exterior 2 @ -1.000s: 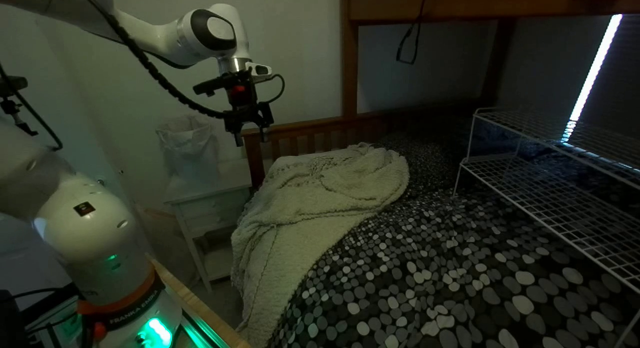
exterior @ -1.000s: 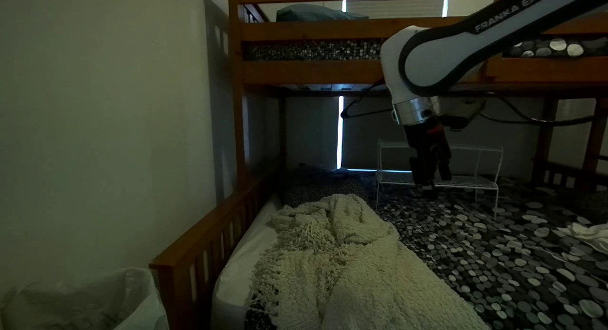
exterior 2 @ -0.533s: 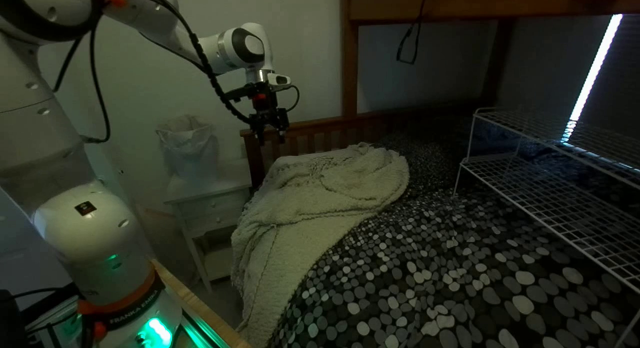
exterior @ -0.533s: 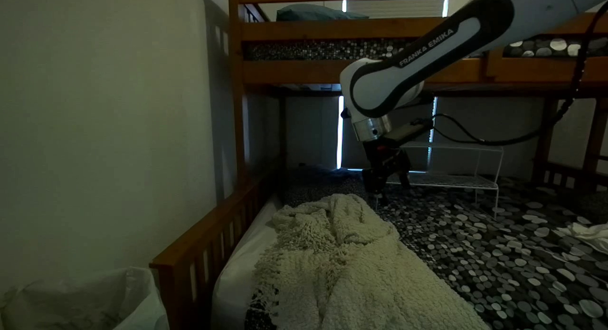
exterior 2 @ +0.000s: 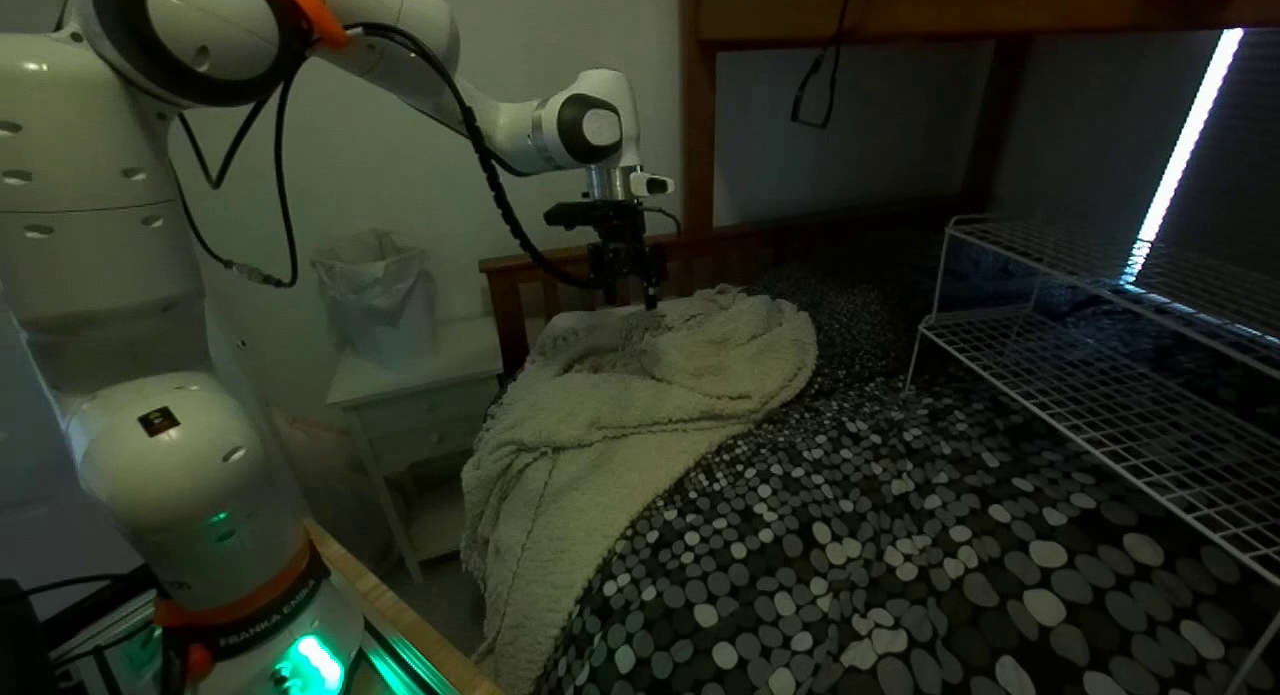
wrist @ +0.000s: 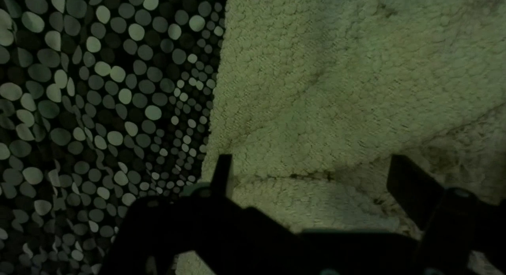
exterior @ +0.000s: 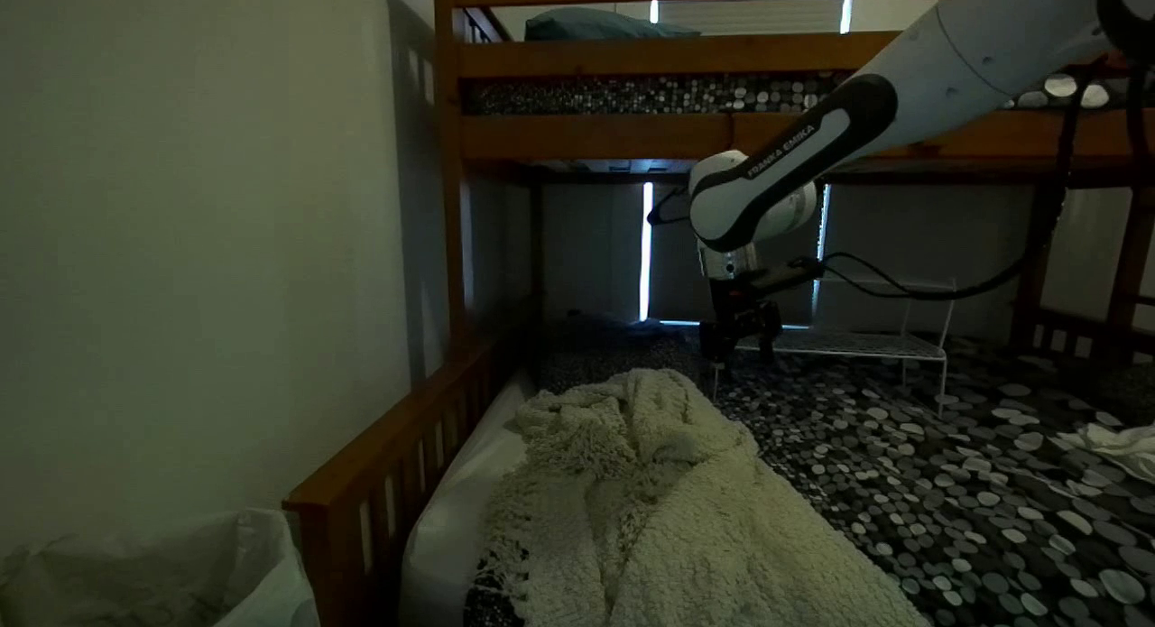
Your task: Move the white fleece slightly to the right and then fold it in the middle
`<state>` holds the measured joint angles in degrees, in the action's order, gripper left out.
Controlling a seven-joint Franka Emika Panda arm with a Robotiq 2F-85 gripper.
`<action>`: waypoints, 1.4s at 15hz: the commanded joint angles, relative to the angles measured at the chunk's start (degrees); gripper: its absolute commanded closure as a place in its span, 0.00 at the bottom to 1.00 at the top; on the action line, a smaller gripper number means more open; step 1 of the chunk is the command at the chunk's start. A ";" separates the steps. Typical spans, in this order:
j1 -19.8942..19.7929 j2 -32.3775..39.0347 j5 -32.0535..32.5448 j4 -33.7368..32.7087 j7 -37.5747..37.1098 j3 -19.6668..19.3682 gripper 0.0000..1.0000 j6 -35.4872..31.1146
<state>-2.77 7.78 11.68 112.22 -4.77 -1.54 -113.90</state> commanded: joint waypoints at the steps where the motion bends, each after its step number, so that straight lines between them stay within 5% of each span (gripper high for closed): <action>1: 0.32 0.26 -0.05 -0.19 0.18 -0.63 0.00 0.12; 6: 1.19 0.25 -0.37 -0.66 -0.17 -0.04 0.00 0.14; 9: -1.58 5.24 -5.38 -4.32 4.11 -1.78 0.00 -0.24; 14: -9.24 15.18 -16.41 -8.18 16.91 -4.03 0.00 -13.13; 18: -15.25 24.06 -23.76 -13.09 28.27 -0.91 0.00 -29.11; 20: -17.81 28.24 -26.58 -16.37 30.75 1.77 0.00 -34.32; 21: -16.05 23.99 -23.02 -12.17 27.43 -0.27 0.00 -31.72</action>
<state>-18.18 31.92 -12.15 100.01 23.24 -2.53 -145.78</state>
